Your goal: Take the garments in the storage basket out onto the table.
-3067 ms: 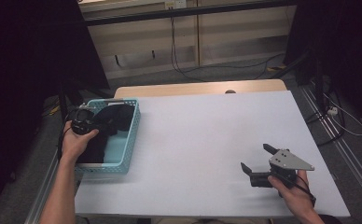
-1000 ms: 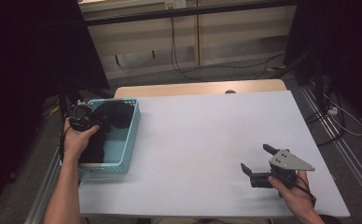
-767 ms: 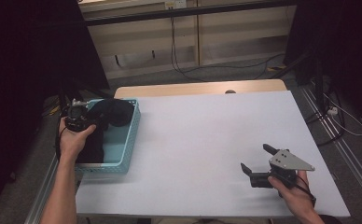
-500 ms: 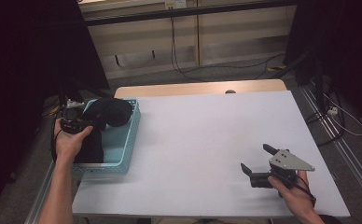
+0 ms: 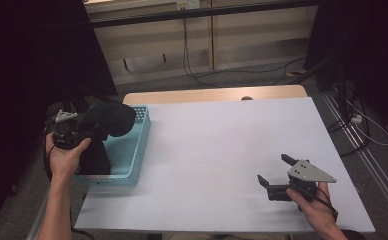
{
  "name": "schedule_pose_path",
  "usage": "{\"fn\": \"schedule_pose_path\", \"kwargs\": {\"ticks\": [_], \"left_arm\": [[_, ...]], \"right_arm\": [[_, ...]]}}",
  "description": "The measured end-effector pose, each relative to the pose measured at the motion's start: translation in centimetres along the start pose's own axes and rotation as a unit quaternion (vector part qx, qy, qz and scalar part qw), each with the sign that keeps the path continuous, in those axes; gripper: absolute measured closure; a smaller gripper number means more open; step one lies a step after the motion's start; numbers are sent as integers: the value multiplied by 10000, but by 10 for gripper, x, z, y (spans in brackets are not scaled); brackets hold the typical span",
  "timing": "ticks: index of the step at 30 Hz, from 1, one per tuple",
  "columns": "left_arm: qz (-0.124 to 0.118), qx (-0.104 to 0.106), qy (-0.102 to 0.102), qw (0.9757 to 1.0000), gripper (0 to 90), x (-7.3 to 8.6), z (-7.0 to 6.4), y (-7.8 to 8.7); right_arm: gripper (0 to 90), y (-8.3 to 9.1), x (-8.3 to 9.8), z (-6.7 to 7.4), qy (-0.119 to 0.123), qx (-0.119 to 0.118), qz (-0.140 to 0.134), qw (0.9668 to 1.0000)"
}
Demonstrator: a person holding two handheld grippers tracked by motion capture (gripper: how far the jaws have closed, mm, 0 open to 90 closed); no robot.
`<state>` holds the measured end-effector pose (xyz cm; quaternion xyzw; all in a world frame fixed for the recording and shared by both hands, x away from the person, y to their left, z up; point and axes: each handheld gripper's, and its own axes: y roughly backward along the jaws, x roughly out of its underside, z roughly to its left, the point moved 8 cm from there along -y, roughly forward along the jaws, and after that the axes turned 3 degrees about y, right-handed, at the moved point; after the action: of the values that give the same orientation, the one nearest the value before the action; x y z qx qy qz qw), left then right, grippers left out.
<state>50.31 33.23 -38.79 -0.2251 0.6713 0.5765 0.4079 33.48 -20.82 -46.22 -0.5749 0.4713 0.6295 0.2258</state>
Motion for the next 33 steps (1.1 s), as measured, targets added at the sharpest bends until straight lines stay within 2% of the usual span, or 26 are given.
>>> {"fn": "schedule_pose_path", "kwargs": {"ticks": [7,8,12,14,19,22,25,33], "left_arm": [[-169,-37,63,9998,626,-3,-4,18],[-185,-52,22,9998,626,-4,-5,21],[-272,10,-1,9996,626,-7,-11,31],[-313,54,50,9995,626,-8,-15,34],[-401,38,14,9992,626,-14,-23,41],[-463,42,77,9989,625,-17,-26,47],[-592,92,168,9981,625,-19,-29,54],[-956,265,80,9950,626,-33,-48,59]], "right_arm": [[7,0,0,0,-9,-6,-10,10000],[7,0,0,0,-4,-3,-7,10000],[7,-1,0,0,-4,-15,-1,10000],[7,-1,0,0,-10,-14,-3,10000],[7,-1,-1,1,-8,-18,-3,10000],[7,-1,-1,0,-11,-21,-11,10000],[7,0,-1,0,-6,-22,-16,10000],[7,-2,-2,2,19,-47,-20,10000]]}}
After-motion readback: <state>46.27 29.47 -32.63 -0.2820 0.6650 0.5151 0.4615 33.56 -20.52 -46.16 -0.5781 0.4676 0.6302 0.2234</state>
